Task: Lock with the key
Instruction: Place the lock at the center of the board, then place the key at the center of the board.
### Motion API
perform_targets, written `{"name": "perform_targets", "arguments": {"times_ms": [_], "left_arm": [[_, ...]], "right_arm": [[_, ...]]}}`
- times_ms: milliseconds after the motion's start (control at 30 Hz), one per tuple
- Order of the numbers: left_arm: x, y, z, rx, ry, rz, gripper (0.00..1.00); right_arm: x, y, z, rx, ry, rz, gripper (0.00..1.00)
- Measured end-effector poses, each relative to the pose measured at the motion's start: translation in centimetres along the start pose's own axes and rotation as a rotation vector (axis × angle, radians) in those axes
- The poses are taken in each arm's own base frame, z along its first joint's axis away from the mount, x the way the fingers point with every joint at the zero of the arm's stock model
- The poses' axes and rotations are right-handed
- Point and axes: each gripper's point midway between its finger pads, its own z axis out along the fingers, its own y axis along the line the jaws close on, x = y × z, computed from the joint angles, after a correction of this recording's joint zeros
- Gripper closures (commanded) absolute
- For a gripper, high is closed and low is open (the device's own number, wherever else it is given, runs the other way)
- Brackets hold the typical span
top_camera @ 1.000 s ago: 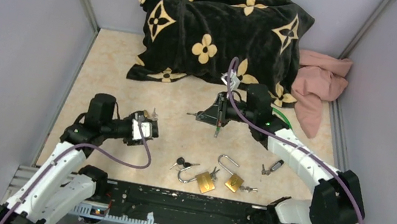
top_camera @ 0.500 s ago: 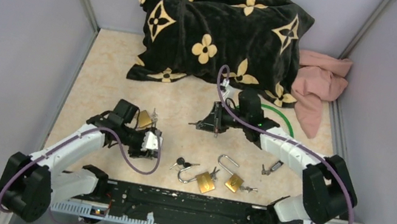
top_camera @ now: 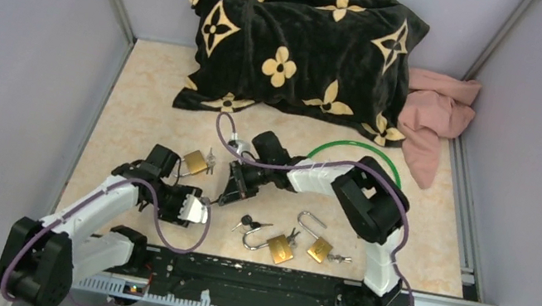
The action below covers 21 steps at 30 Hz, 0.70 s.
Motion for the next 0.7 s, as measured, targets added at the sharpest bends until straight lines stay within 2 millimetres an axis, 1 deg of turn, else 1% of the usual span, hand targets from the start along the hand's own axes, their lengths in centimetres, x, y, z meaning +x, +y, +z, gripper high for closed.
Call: {"name": "perform_targets", "arguments": {"times_ms": [33, 67, 100, 200, 267, 333, 467, 533, 567, 667, 700], "left_arm": [[0.0, 0.0, 0.0, -0.006, -0.001, 0.003, 0.36], [0.0, 0.0, 0.0, -0.012, -0.001, 0.006, 0.04], [0.0, 0.1, 0.0, -0.017, -0.002, 0.005, 0.02], [-0.2, 1.6, -0.4, -0.076, 0.004, 0.027, 0.01], [-0.2, 1.8, -0.6, -0.086, 0.006, 0.024, 0.01], [-0.2, 1.8, -0.7, -0.092, 0.009, 0.022, 0.01], [-0.5, 2.0, -1.3, -0.095, 0.008, 0.004, 0.01], [-1.4, 2.4, -2.0, -0.106, -0.019, -0.002, 0.01], [-1.9, 2.6, -2.3, -0.113, -0.035, -0.004, 0.01], [-3.7, 3.1, -3.5, -0.133, -0.096, -0.008, 0.01], [-4.4, 3.3, -3.9, -0.14, -0.121, -0.014, 0.01]], "right_arm": [[0.3, -0.1, 0.4, -0.004, 0.012, 0.006, 1.0], [0.8, -0.3, 0.8, -0.006, 0.028, 0.021, 1.0], [1.1, -0.5, 1.0, -0.006, 0.038, 0.034, 1.0], [1.7, -1.3, 1.5, -0.006, 0.061, 0.068, 1.0], [2.2, -1.7, 1.7, 0.002, 0.078, 0.088, 1.0], [2.7, -1.8, 1.7, 0.011, 0.094, 0.1, 0.91], [3.4, -2.0, 1.5, 0.033, 0.125, 0.108, 0.7], [3.7, -2.1, 1.4, 0.048, 0.143, 0.115, 0.61], [3.7, -2.0, 1.2, 0.052, 0.149, 0.112, 0.49], [2.8, -1.6, 0.5, 0.101, 0.154, 0.081, 0.38], [2.3, -1.7, 0.3, 0.128, 0.149, 0.063, 0.36]]}}
